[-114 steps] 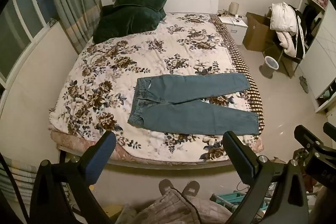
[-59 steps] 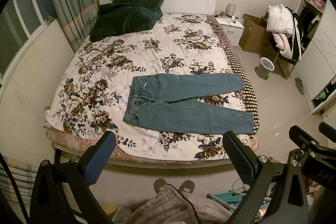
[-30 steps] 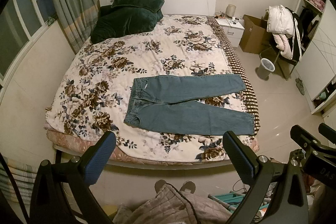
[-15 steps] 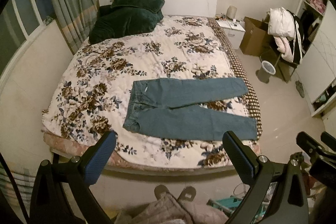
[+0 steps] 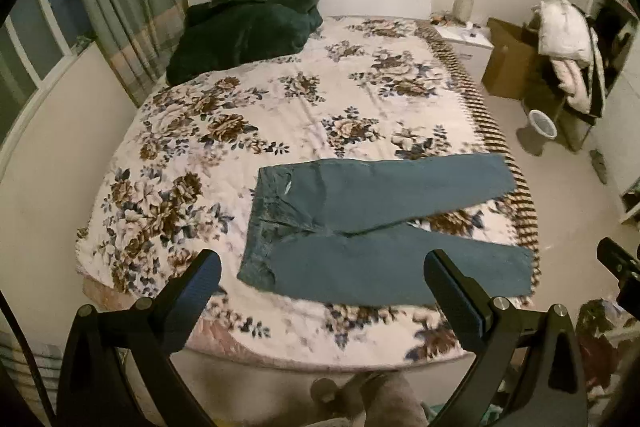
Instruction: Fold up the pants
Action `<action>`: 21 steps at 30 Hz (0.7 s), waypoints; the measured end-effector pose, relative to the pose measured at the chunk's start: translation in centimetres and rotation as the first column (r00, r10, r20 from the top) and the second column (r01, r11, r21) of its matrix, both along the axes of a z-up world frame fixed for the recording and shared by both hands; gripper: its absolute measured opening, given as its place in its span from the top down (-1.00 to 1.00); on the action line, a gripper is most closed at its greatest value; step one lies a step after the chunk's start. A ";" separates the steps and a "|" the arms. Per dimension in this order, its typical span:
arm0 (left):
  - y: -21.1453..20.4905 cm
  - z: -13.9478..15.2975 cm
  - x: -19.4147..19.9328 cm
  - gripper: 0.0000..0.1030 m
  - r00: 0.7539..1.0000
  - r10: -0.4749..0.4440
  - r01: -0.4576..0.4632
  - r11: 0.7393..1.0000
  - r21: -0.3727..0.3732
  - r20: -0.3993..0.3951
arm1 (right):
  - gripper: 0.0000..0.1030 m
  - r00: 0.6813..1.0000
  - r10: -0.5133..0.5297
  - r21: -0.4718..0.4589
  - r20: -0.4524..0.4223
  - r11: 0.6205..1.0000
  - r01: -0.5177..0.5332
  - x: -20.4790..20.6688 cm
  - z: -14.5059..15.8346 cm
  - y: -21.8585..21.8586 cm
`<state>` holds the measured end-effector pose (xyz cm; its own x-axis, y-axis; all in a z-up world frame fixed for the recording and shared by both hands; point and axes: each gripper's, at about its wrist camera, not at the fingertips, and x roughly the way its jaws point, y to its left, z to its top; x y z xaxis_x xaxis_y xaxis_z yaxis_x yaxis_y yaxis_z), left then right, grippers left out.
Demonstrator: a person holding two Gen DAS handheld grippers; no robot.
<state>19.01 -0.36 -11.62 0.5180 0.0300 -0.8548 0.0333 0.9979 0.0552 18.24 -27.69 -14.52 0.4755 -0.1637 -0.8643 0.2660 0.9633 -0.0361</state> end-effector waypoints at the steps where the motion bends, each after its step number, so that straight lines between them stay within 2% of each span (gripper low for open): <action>1: -0.4 -0.8 1.2 -1.00 1.000 0.006 -0.006 1.000 0.005 0.000 | -1.00 1.000 0.008 0.001 -0.021 1.000 -0.008 2.2 -1.4 -0.7; 7: -3.3 -7.7 11.9 -1.00 0.999 0.043 -0.041 0.996 0.078 -0.031 | -1.00 0.989 0.106 0.005 -0.103 0.994 -0.106 16.0 -10.6 -5.0; 10: -5.0 -12.9 17.6 -1.00 0.996 0.054 -0.044 0.992 0.117 -0.077 | -1.00 0.973 0.177 -0.076 -0.150 0.979 -0.189 24.0 -16.6 -6.3; 11: -5.9 -15.5 20.0 -1.00 0.994 0.045 -0.031 0.991 0.130 -0.102 | -1.00 0.964 0.208 -0.103 -0.164 0.969 -0.226 26.7 -18.9 -6.6; 13: -7.2 -19.6 23.3 -1.00 0.988 0.025 -0.002 0.988 0.155 -0.151 | -1.00 0.940 0.252 -0.132 -0.231 0.949 -0.287 32.5 -24.6 -7.2; 15: -9.0 -24.4 26.6 -1.00 0.977 -0.019 0.058 0.983 0.176 -0.213 | -1.00 0.915 0.271 -0.115 -0.298 0.942 -0.316 36.7 -29.3 -7.6; 16: -9.9 -26.9 28.1 -1.00 0.970 -0.040 0.089 0.976 0.200 -0.240 | -1.00 0.897 0.286 -0.114 -0.336 0.933 -0.340 39.7 -32.7 -7.9; 18: -11.5 -32.0 30.8 -1.00 0.950 -0.098 0.171 0.957 0.234 -0.296 | -1.00 0.869 0.315 -0.135 -0.382 0.911 -0.389 42.9 -37.2 -7.7; 19: -12.2 -34.9 32.5 -1.00 0.937 -0.127 0.215 0.943 0.252 -0.325 | -1.00 0.843 0.335 -0.150 -0.421 0.891 -0.429 45.2 -40.6 -7.5; 21: -13.3 -39.0 34.7 -1.00 0.916 -0.165 0.272 0.925 0.264 -0.367 | -1.00 0.801 0.355 -0.165 -0.482 0.861 -0.481 47.2 -45.1 -7.2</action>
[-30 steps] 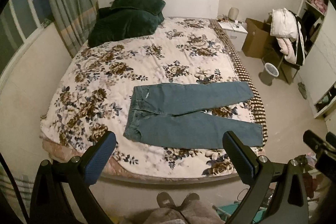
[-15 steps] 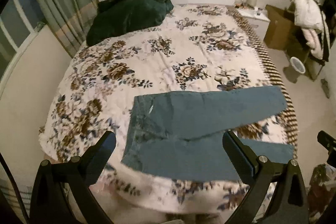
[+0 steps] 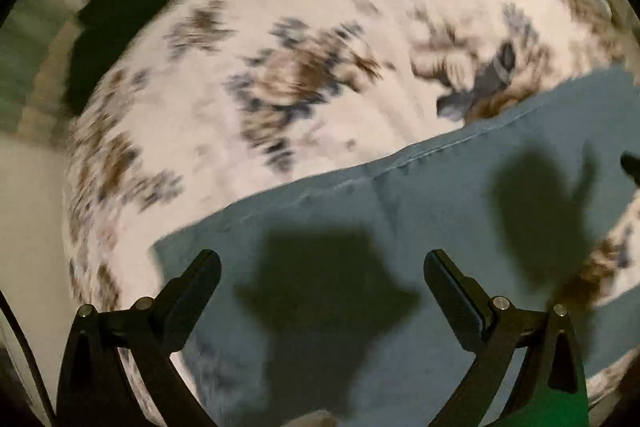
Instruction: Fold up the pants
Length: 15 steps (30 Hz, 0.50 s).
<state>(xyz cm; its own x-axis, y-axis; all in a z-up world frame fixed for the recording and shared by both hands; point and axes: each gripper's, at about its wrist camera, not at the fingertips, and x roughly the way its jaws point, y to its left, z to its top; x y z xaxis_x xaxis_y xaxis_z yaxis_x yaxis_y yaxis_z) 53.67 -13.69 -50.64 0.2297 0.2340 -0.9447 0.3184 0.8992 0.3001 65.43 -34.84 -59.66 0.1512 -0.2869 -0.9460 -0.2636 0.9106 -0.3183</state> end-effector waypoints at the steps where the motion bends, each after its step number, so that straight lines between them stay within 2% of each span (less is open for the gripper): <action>1: -0.5 -2.2 1.3 -1.00 0.999 -0.030 0.030 0.999 0.010 -0.019 | -1.00 0.999 0.023 -0.022 -0.038 0.999 -0.024 1.3 -2.5 0.1; 3: -0.6 -6.3 3.2 -0.98 0.993 -0.085 0.088 0.996 0.031 -0.086 | -0.99 0.991 0.072 -0.067 -0.111 0.995 -0.080 2.5 -6.8 0.3; 4: -0.7 -7.5 4.0 -0.98 0.988 -0.102 0.105 0.994 0.017 -0.116 | -0.99 0.981 0.122 -0.105 -0.148 0.985 -0.139 3.7 -9.3 0.7; 5: -0.5 -8.8 4.7 -0.98 0.983 -0.111 0.111 0.994 -0.004 -0.149 | -0.99 0.973 0.155 -0.120 -0.171 0.977 -0.177 3.5 -10.2 0.9; 7: -0.2 -10.7 5.7 -1.00 0.964 -0.153 0.143 0.988 -0.061 -0.217 | -0.99 0.948 0.227 -0.114 -0.224 0.960 -0.257 4.5 -12.6 1.4; 10: 0.3 -11.6 6.4 -1.00 0.935 -0.230 0.198 0.970 -0.142 -0.271 | -0.99 0.891 0.340 -0.063 -0.301 0.925 -0.375 5.6 -15.0 1.9; 13: 1.1 -11.5 7.0 -0.99 0.912 -0.260 0.193 0.955 -0.224 -0.319 | -0.97 0.857 0.382 -0.009 -0.346 0.912 -0.410 6.4 -15.7 1.4; 15: 1.4 -11.1 6.6 -0.97 0.911 -0.273 0.199 0.948 -0.250 -0.310 | -0.74 0.853 0.379 0.037 -0.360 0.919 -0.392 6.4 -15.7 1.0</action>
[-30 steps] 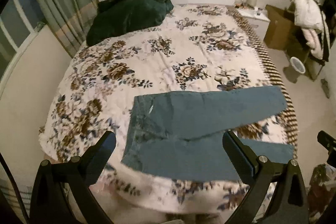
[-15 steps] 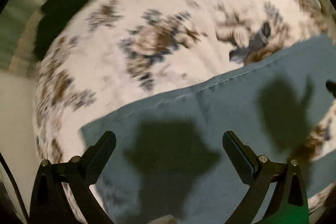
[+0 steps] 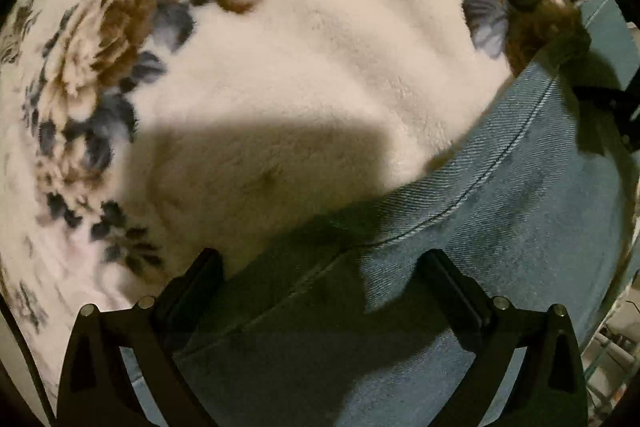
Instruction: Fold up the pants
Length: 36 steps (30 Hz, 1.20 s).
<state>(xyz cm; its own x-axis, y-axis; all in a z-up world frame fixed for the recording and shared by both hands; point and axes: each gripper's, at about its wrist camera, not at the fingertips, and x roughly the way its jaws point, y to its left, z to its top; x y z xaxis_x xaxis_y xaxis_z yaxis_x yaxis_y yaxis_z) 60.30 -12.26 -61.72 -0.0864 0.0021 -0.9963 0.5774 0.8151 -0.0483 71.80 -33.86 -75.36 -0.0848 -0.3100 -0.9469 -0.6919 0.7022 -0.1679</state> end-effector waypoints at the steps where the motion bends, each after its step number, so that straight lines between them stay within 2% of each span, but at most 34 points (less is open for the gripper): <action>1: 0.1 0.4 -0.3 -0.85 1.000 -0.007 0.007 1.000 -0.011 0.010 | -0.56 1.000 -0.010 0.016 -0.008 1.000 0.010 0.0 0.3 -0.3; 2: 0.1 0.8 -0.8 -0.75 1.000 -0.011 0.011 1.000 -0.028 0.017 | -0.32 1.000 -0.028 0.034 -0.013 0.999 0.028 0.0 0.6 -0.6; 3: 0.0 1.2 -1.2 -0.53 1.000 -0.021 0.022 0.999 -0.042 0.023 | -0.19 0.999 -0.037 0.049 -0.018 0.998 0.038 0.1 1.0 -0.8; 4: 0.0 1.7 -1.6 -0.20 0.999 -0.029 0.031 0.998 -0.053 0.028 | 0.12 0.999 -0.051 0.072 -0.020 0.996 0.052 0.0 1.4 -1.0; 5: 0.0 2.4 -1.9 -0.04 0.999 -0.037 0.040 0.998 -0.058 0.035 | 0.50 0.997 -0.078 0.099 -0.022 0.992 0.079 0.0 2.0 -1.3; 6: 0.3 3.3 -1.9 0.30 0.998 -0.035 0.038 0.998 -0.057 0.050 | 0.59 0.995 -0.102 0.119 -0.013 0.988 0.103 -0.6 2.5 -1.8; 7: 1.2 4.5 -2.0 0.55 0.998 -0.023 0.027 0.998 -0.058 0.058 | 0.68 0.992 -0.125 0.129 0.003 0.984 0.124 -0.7 3.1 -2.2; 9: 2.3 6.2 -1.9 0.71 0.998 0.012 -0.007 0.997 -0.083 0.066 | 0.78 0.986 -0.160 0.152 0.038 0.977 0.153 -1.0 4.4 -3.3; 12: 3.6 9.5 -2.8 0.85 0.996 0.040 -0.031 0.994 -0.105 0.085 | 0.82 0.972 -0.225 0.206 0.074 0.957 0.206 -1.5 7.0 -5.0; 15: 5.1 14.0 -4.6 0.90 0.990 0.061 -0.044 0.990 -0.131 0.130 | 0.83 0.955 -0.273 0.256 0.112 0.937 0.238 -2.2 10.5 -7.3; 16: 5.6 15.8 -5.3 0.90 0.983 0.075 -0.051 0.989 -0.141 0.170 | 0.83 0.947 -0.296 0.279 0.128 0.927 0.252 -2.7 11.9 -8.1; 18: 6.7 19.0 -7.1 0.90 0.972 0.116 -0.081 0.982 -0.172 0.203 | 0.84 0.939 -0.304 0.299 0.158 0.921 0.248 -4.0 14.2 -8.0; 21: 8.5 23.7 -12.0 0.90 0.942 0.209 -0.149 0.962 -0.229 0.264 | 0.84 0.913 -0.350 0.359 0.209 0.896 0.261 -7.2 18.4 -9.8; 23: 8.3 24.4 -16.1 0.90 0.924 0.284 -0.210 0.937 -0.280 0.255 | 0.85 0.893 -0.388 0.389 0.230 0.877 0.281 -11.3 20.1 -8.6; 24: 7.4 24.6 -18.3 0.90 0.913 0.321 -0.244 0.925 -0.292 0.251 | 0.85 0.885 -0.399 0.396 0.238 0.872 0.287 -12.9 19.8 -6.5; 25: 6.9 23.3 -19.6 0.90 0.903 0.357 -0.277 0.910 -0.308 0.241 | 0.86 0.875 -0.426 0.408 0.228 0.858 0.311 -15.6 20.5 -7.0; 26: 7.2 22.8 -21.5 0.90 0.892 0.390 -0.312 0.897 -0.313 0.228 | 0.88 0.871 -0.439 0.411 0.221 0.852 0.325 -18.2 20.3 -4.6; 29: 7.2 20.3 -28.1 0.90 0.856 0.486 -0.427 0.856 -0.292 0.174 | 0.88 0.858 -0.485 0.406 0.170 0.828 0.388 -25.8 19.4 -3.7; 31: 7.5 17.0 -31.2 0.91 0.830 0.548 -0.509 0.821 -0.258 0.107 | 0.88 0.847 -0.517 0.389 0.122 0.810 0.438 -30.1 17.0 -3.1; 34: 8.4 11.3 -34.8 0.91 0.779 0.627 -0.612 0.764 -0.207 0.010 | 0.88 0.824 -0.563 0.346 0.065 0.787 0.511 -36.0 11.9 -2.9; 36: 8.2 7.9 -35.8 0.91 0.765 0.644 -0.637 0.751 -0.174 -0.014 | 0.87 0.827 -0.558 0.316 0.067 0.798 0.513 -38.0 9.3 -2.5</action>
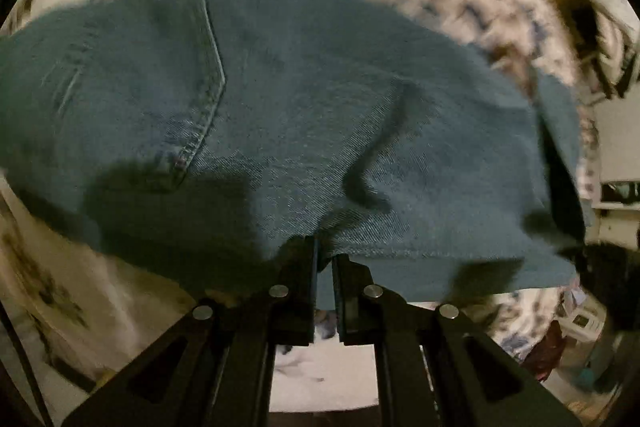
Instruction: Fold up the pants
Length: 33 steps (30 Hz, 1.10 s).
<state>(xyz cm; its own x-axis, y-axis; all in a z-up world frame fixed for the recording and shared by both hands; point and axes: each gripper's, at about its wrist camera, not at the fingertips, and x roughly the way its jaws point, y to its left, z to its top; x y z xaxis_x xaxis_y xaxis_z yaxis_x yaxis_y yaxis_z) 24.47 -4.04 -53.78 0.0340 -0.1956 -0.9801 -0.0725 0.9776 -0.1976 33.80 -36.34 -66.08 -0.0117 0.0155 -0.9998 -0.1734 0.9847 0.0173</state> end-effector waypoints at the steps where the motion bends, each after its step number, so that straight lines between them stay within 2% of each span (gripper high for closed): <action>1: -0.1 -1.6 -0.5 0.90 1.000 0.004 -0.004 1.000 0.011 -0.018 | 0.84 1.000 -0.014 -0.018 -0.015 1.000 0.014 -0.8 -1.7 0.1; 4: 0.1 -4.3 -1.2 0.84 0.996 0.029 -0.026 0.999 0.037 -0.081 | 0.71 0.998 -0.032 -0.039 -0.045 0.999 0.030 -1.1 -3.5 0.2; 6: 0.6 -3.7 -1.6 0.81 0.995 0.041 -0.039 0.999 0.021 -0.088 | 0.32 0.997 -0.043 -0.016 -0.065 0.999 0.043 -1.2 -2.8 0.1; 8: 1.2 -1.9 -2.3 0.56 0.997 0.053 -0.053 0.999 0.013 -0.063 | -0.51 0.996 -0.062 0.029 -0.056 0.998 0.064 -1.6 -0.4 -0.2; 9: 1.6 -0.8 -2.5 0.11 0.997 0.062 -0.062 0.998 0.003 -0.047 | -0.67 0.996 -0.069 0.038 -0.048 0.997 0.071 -1.9 0.8 -0.3; 10: 1.9 0.3 -2.7 -0.65 0.997 0.071 -0.071 0.997 0.000 -0.027 | -0.77 0.996 -0.084 0.040 -0.035 0.996 0.085 -2.3 2.3 -0.4; 11: 2.2 1.3 -2.9 -0.90 0.997 0.077 -0.077 0.997 0.008 -0.006 | -0.77 0.993 -0.116 0.042 -0.024 0.992 0.117 -2.5 3.6 -0.8; 12: 2.5 2.2 -2.8 -0.96 0.996 0.085 -0.086 0.996 0.018 0.024 | -0.77 0.987 -0.156 0.045 -0.024 0.987 0.157 -2.5 4.7 -1.2; 15: 2.6 3.6 -2.0 -0.96 0.991 0.070 -0.078 0.995 0.066 0.118 | -0.77 0.954 -0.297 0.049 0.034 0.954 0.295 -0.4 7.3 -3.1; 17: 2.5 3.3 -0.7 -0.96 0.989 0.063 -0.075 0.994 0.084 0.137 | -0.77 0.938 -0.336 -0.011 0.090 0.941 0.338 2.6 7.3 -3.6; 19: 2.3 2.9 1.0 -0.96 0.986 0.063 -0.080 0.991 0.108 0.156 | -0.77 0.922 -0.364 -0.058 0.133 0.925 0.374 6.6 5.4 -4.1; 21: 2.3 2.6 3.1 -0.96 0.985 0.047 -0.069 0.989 0.134 0.165 | -0.77 0.915 -0.380 -0.088 0.137 0.915 0.394 10.3 3.9 -3.8; 24: 1.4 1.7 4.2 -0.96 0.985 0.015 -0.043 0.985 0.166 0.171 | -0.75 0.930 -0.345 -0.161 0.126 0.918 0.362 14.1 0.1 -3.2; 26: 1.0 1.4 4.4 -0.96 0.988 -0.010 -0.019 0.983 0.184 0.155 | -0.24 0.950 -0.285 -0.227 0.128 0.924 0.307 14.9 -1.7 -2.7; 27: 0.8 1.0 4.6 -0.96 0.989 -0.018 -0.010 0.982 0.190 0.148 | 0.18 0.952 -0.275 -0.224 0.132 0.928 0.299 14.6 -2.0 -2.8; 28: 0.7 1.0 4.7 -0.96 0.990 -0.028 0.001 0.982 0.187 0.140 | 0.42 0.943 -0.293 -0.193 0.157 0.927 0.321 13.9 -1.5 -3.3; 29: 0.6 0.9 4.8 -0.96 0.991 -0.033 0.009 0.984 0.178 0.133 | 0.75 0.923 -0.332 -0.163 0.196 0.917 0.364 12.8 -0.4 -4.1; 30: 0.5 0.9 4.8 -0.96 0.991 -0.034 0.012 0.986 0.165 0.131 | 0.75 0.897 -0.374 -0.156 0.237 0.896 0.415 11.7 0.8 -5.1; 31: 0.4 1.1 4.7 -0.96 0.991 -0.035 0.014 0.987 0.160 0.132 | 0.77 0.854 -0.433 -0.121 0.290 0.868 0.481 9.9 2.6 -6.7; 33: 0.4 1.4 4.5 -0.96 0.990 -0.049 0.030 0.989 0.142 0.129 | 0.79 0.746 -0.571 -0.042 0.344 0.784 0.619 5.6 5.5 -10.6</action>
